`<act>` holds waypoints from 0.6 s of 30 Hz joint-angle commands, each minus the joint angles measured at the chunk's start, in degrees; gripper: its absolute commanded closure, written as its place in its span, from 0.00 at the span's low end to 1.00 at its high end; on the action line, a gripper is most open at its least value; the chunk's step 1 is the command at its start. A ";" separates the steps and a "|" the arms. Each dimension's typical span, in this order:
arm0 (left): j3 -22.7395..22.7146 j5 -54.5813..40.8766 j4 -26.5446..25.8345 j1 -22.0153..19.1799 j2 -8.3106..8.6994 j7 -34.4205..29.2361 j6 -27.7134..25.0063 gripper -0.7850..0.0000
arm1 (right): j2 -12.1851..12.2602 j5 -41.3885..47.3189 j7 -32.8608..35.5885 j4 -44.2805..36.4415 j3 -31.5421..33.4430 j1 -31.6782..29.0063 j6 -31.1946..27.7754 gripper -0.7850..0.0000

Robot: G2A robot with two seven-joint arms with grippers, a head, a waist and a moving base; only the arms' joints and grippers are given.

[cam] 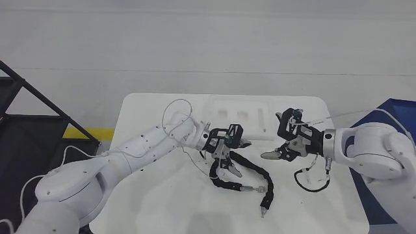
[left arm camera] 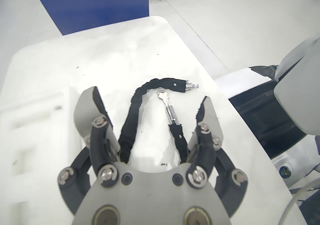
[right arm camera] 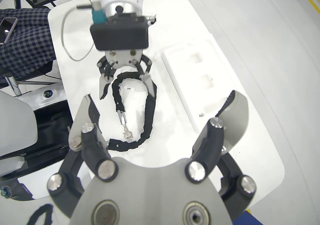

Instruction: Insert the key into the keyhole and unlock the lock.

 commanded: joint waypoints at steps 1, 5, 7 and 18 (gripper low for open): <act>0.00 0.35 0.48 -1.99 1.26 2.66 0.00 0.00 | -0.39 0.23 -0.92 2.59 -1.38 1.99 -2.84 0.00; 0.00 1.26 1.88 -5.77 3.60 8.22 0.00 0.00 | -1.37 1.67 -2.86 8.49 -4.25 6.65 -8.41 0.00; 0.00 1.62 2.73 -7.60 4.53 11.17 0.00 0.00 | -1.97 2.97 -4.22 12.04 -5.62 9.34 -10.94 0.00; 0.00 0.41 5.36 -15.44 8.32 20.92 0.00 0.00 | -4.81 6.91 -5.61 22.48 -10.98 24.82 -18.97 0.00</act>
